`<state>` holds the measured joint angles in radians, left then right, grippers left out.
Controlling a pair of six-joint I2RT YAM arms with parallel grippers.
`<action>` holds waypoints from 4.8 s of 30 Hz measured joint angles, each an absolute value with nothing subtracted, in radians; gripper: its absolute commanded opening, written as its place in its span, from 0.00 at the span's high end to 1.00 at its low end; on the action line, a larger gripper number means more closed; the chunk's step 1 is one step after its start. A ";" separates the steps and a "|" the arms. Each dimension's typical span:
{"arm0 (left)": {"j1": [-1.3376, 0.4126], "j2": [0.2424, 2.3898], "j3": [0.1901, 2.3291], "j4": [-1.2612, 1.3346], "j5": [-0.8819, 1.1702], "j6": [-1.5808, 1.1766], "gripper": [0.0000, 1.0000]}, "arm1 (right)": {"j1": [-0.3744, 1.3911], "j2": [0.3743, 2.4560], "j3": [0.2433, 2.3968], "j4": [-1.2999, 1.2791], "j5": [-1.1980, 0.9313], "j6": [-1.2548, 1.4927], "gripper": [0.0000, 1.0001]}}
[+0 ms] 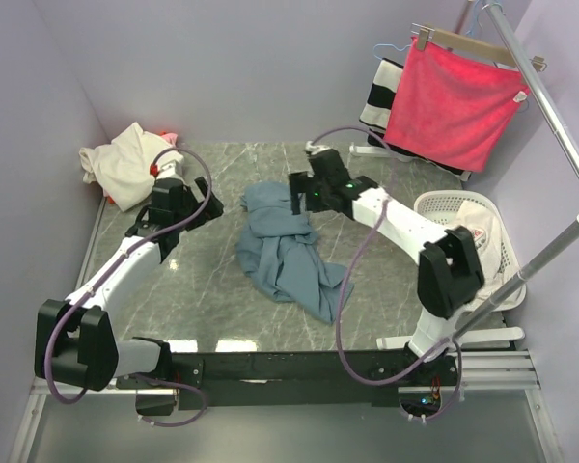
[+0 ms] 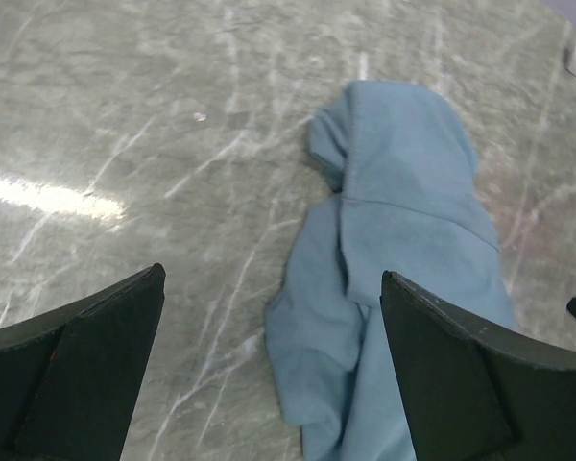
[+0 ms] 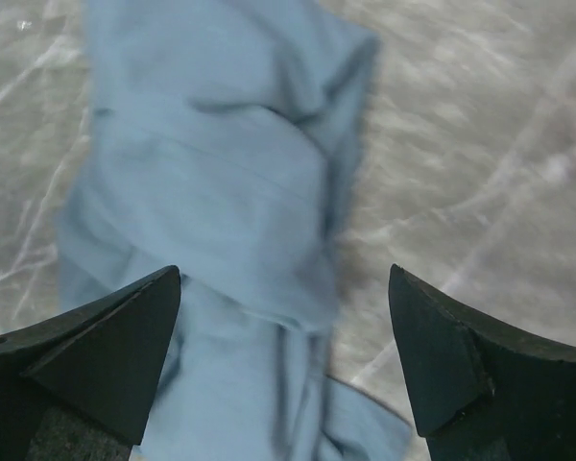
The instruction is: Fold and stack the t-shirts
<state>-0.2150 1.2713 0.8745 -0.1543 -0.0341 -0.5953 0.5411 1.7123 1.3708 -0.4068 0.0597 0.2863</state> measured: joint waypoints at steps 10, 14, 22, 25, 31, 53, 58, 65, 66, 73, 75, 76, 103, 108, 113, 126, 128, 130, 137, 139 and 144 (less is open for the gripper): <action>-0.206 1.267 0.742 -0.147 -0.087 -0.697 0.01 | 0.711 2.059 1.702 -0.494 0.017 0.148 0.04; -0.206 1.267 0.737 -0.138 -0.087 -0.705 0.01 | 0.767 2.186 1.810 -0.550 0.047 0.121 0.10; -0.204 1.267 0.717 -0.119 -0.076 -0.719 0.00 | 0.794 2.266 1.892 -0.621 0.245 0.100 1.00; -0.204 1.268 0.717 -0.113 -0.064 -0.719 0.01 | 0.791 2.254 1.886 -0.619 0.302 0.104 1.00; -0.204 1.271 0.717 -0.091 -0.022 -0.715 0.01 | 0.780 1.979 1.660 -0.560 0.411 0.115 1.00; -0.379 1.736 0.967 0.038 0.231 -0.649 0.01 | 0.376 1.560 1.227 -0.577 0.483 0.299 1.00; -0.430 1.739 0.970 0.070 0.289 -0.649 0.08 | 0.373 1.560 1.221 -0.577 0.468 0.303 1.00; -0.443 1.755 0.919 0.153 0.391 -0.687 0.99 | 0.369 1.560 1.221 -0.576 0.445 0.303 1.00; -0.443 1.764 0.920 0.156 0.399 -0.686 0.99 | 0.369 1.560 1.221 -0.576 0.438 0.303 1.00; -0.404 1.731 1.092 -0.106 0.332 -0.597 0.99 | 0.369 1.510 1.223 -0.576 0.398 0.294 1.00; -0.347 1.671 1.170 -0.194 0.321 -0.567 0.99 | 0.369 1.462 1.224 -0.575 0.388 0.290 1.00; -0.307 1.629 1.213 -0.235 0.314 -0.553 0.99 | 0.368 1.430 1.224 -0.575 0.377 0.287 1.00; -0.237 0.905 0.902 -0.784 0.875 -0.436 0.94 | 0.412 1.117 1.044 -0.785 0.107 0.314 0.80; -0.336 0.802 0.895 -0.833 0.922 -0.433 0.17 | 0.436 1.116 1.044 -0.873 0.113 0.360 0.20; -0.345 0.880 0.910 -0.829 0.826 -0.439 0.00 | 0.436 1.116 1.046 -0.879 0.202 0.399 0.14; -0.323 1.246 1.041 -0.574 0.263 -0.496 0.01 | 0.436 1.436 1.127 -0.698 0.278 0.345 0.11; -0.304 1.338 1.060 -0.522 0.194 -0.503 0.01 | 0.436 1.519 1.148 -0.683 0.262 0.326 0.11; -0.289 1.402 1.061 -0.494 0.151 -0.509 0.01 | 0.436 1.576 1.167 -0.678 0.246 0.313 0.10; -0.242 1.536 1.057 -0.444 0.107 -0.510 0.01 | 0.436 1.676 1.235 -0.672 0.176 0.272 0.10; -0.231 1.556 1.051 -0.428 0.109 -0.509 0.01 | 0.436 1.699 1.246 -0.672 0.162 0.263 0.10; -0.216 1.624 1.050 -0.409 0.112 -0.509 0.01 | 0.436 1.753 1.247 -0.678 0.120 0.244 0.10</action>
